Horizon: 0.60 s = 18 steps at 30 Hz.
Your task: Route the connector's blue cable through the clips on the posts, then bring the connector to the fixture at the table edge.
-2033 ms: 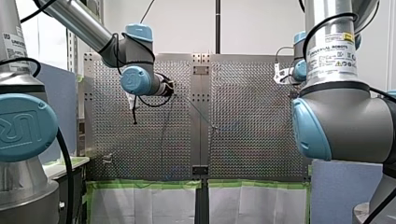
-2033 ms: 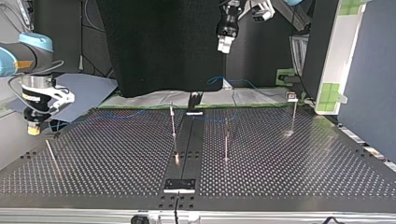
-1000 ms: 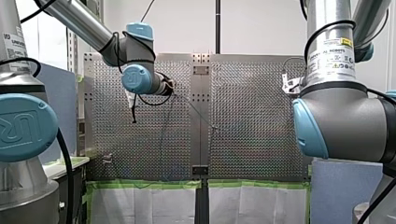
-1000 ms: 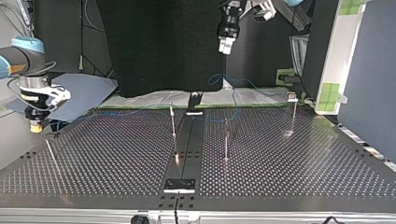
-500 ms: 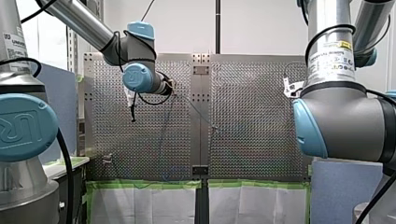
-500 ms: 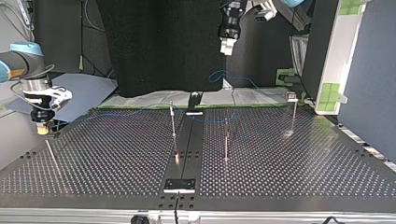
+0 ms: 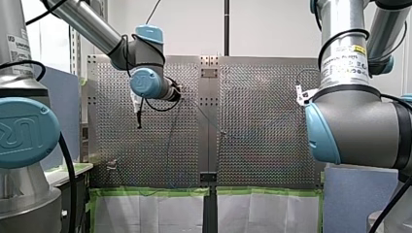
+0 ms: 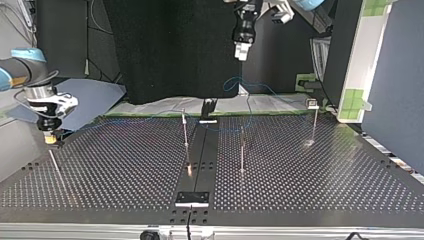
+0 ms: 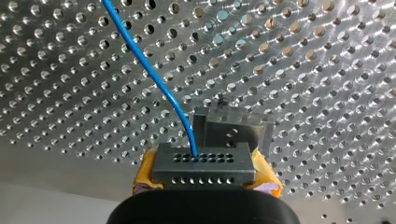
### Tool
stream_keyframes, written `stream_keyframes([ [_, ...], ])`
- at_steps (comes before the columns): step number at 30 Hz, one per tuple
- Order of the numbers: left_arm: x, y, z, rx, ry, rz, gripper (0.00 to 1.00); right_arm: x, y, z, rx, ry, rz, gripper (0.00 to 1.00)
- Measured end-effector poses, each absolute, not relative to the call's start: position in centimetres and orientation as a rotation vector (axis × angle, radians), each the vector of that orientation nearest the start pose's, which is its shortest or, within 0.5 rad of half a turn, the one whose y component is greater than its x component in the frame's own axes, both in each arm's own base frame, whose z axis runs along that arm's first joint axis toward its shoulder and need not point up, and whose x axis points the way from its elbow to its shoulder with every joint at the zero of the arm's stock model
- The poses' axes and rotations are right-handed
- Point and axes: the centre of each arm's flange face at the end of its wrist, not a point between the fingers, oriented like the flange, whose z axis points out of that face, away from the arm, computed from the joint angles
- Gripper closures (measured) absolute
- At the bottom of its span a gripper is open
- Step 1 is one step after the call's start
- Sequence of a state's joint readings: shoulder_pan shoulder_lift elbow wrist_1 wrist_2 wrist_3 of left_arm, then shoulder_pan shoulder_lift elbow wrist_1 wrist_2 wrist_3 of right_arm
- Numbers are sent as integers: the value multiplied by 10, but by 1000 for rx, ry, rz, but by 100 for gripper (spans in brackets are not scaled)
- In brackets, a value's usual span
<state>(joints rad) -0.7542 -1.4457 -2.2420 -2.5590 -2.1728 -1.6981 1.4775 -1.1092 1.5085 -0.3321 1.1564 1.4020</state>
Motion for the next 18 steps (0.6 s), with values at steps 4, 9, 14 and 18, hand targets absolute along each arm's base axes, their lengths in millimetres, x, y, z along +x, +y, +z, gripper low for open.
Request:
stream_keyframes([
  [4,216,-309,285,6,1546,-237,1,114,-650,289,1542,-941,1321,100],
  [9,216,-309,285,7,1547,-234,1,115,-653,292,1545,-931,1337,100],
  [14,217,-309,285,6,1547,-232,1,118,-655,295,1549,-915,1359,100],
  [18,217,-309,285,6,1547,-232,1,119,-656,294,1554,-906,1372,100],
])
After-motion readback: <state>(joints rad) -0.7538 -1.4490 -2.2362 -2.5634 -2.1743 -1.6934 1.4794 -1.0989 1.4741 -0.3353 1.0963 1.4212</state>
